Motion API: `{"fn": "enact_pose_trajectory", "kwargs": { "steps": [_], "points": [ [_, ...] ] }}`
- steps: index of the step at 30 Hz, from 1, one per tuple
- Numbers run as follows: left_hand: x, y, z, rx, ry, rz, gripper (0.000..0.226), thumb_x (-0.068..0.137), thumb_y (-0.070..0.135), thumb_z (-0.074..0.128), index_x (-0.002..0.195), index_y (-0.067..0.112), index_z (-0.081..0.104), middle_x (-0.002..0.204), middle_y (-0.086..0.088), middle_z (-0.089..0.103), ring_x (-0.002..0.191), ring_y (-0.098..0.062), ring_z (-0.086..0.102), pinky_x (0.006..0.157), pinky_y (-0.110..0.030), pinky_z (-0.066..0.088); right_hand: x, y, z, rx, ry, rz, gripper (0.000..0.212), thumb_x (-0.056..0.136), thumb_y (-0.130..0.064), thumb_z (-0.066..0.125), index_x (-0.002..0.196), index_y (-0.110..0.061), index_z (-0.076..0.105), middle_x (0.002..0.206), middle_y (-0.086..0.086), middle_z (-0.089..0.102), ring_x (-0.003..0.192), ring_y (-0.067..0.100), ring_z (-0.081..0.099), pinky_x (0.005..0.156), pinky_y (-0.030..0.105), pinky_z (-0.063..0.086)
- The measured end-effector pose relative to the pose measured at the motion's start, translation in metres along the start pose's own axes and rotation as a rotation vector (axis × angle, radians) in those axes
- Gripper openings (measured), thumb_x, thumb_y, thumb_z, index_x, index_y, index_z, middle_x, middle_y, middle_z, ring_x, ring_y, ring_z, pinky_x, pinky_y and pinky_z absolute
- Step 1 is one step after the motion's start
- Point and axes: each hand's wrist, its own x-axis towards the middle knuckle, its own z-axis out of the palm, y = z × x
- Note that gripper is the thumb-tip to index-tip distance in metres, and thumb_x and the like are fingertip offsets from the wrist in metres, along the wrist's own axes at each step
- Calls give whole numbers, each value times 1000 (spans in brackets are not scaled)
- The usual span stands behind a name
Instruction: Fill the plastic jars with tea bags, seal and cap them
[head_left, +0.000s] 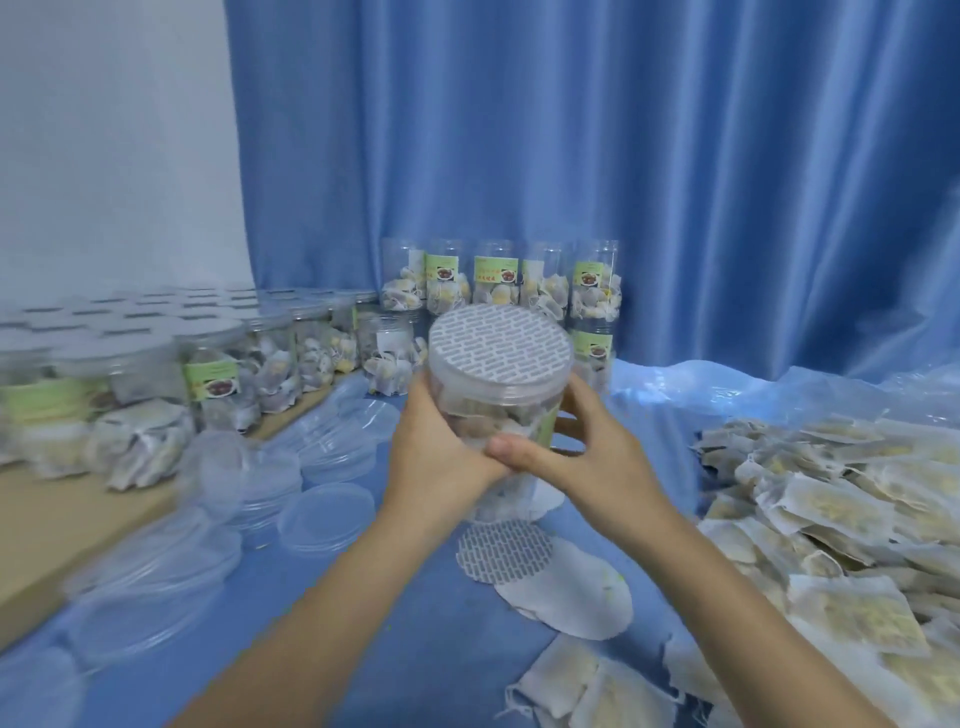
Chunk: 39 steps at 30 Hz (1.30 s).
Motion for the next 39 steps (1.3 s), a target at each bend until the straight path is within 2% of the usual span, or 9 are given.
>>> {"fn": "enact_pose_trajectory", "kwargs": {
  "steps": [9, 16, 18, 21, 28, 31, 33, 35, 39],
  "points": [
    [-17, 0, -145, 289, 145, -109, 106, 30, 47, 88, 124, 20, 45, 120, 2, 60, 107, -14, 59, 91, -31, 48, 23, -57, 114, 111, -240, -18, 72, 39, -64, 80, 104, -36, 63, 99, -25, 68, 96, -9, 59, 86, 23, 49],
    [-16, -20, -255, 401, 298, -179, 88, 18, 66, 73, 97, 34, 49, 94, 17, 56, 83, 11, 54, 69, -11, 45, 40, -101, 220, 39, -336, -150, 33, 55, -57, 82, 74, -40, 62, 73, -43, 59, 72, -22, 53, 61, 1, 39],
    [-15, -33, -282, 381, 266, -242, 99, 20, 62, 78, 107, 25, 51, 98, 14, 63, 90, 1, 60, 78, -22, 51, 44, -105, 252, -12, -340, -195, 32, 55, -58, 82, 63, -41, 56, 62, -33, 57, 66, -18, 51, 58, 4, 37],
    [-12, -50, -313, 355, 219, -286, 96, 26, 56, 82, 112, 18, 59, 105, 0, 70, 100, -17, 65, 93, -41, 51, 52, -105, 298, -14, -457, -159, 35, 56, -60, 81, 78, -40, 61, 80, -25, 60, 83, -10, 53, 67, 6, 38],
    [-2, -86, -355, 470, 402, -334, 38, 58, 33, 87, 71, 37, 52, 66, 12, 59, 74, -18, 64, 72, -34, 54, 78, -103, 376, -6, -572, -111, 46, 62, -55, 79, 100, -31, 69, 95, -17, 69, 92, -1, 62, 79, 14, 49],
    [8, -106, -376, 520, 454, -383, 46, 72, 15, 76, 114, 21, 58, 87, 0, 66, 92, -24, 65, 76, -30, 48, 94, -102, 402, -41, -688, -20, 27, 71, -37, 79, 91, -29, 62, 98, -3, 70, 96, 12, 63, 90, 32, 50],
    [10, -123, -386, 552, 422, -455, 75, 79, 6, 66, 144, 19, 31, 120, -6, 62, 110, -26, 58, 83, -26, 44, 95, -99, 422, -55, -823, 23, 32, 80, -22, 74, 109, -22, 60, 117, 7, 65, 110, 19, 58, 99, 38, 45],
    [9, -133, -389, 543, 374, -509, 86, 82, -4, 56, 151, 21, 11, 142, -9, 47, 127, -26, 48, 100, -30, 41, 89, -95, 439, -125, -832, 44, 57, 84, -23, 68, 135, -12, 45, 132, 11, 53, 121, 22, 50, 103, 38, 42],
    [10, -131, -382, 526, 316, -443, 73, 83, -9, 50, 147, 16, 26, 147, -7, 41, 133, -22, 43, 107, -35, 37, 73, -92, 444, -126, -825, 72, 63, 87, -24, 61, 141, -7, 35, 137, 13, 48, 123, 25, 48, 97, 35, 41]
  ]
}}
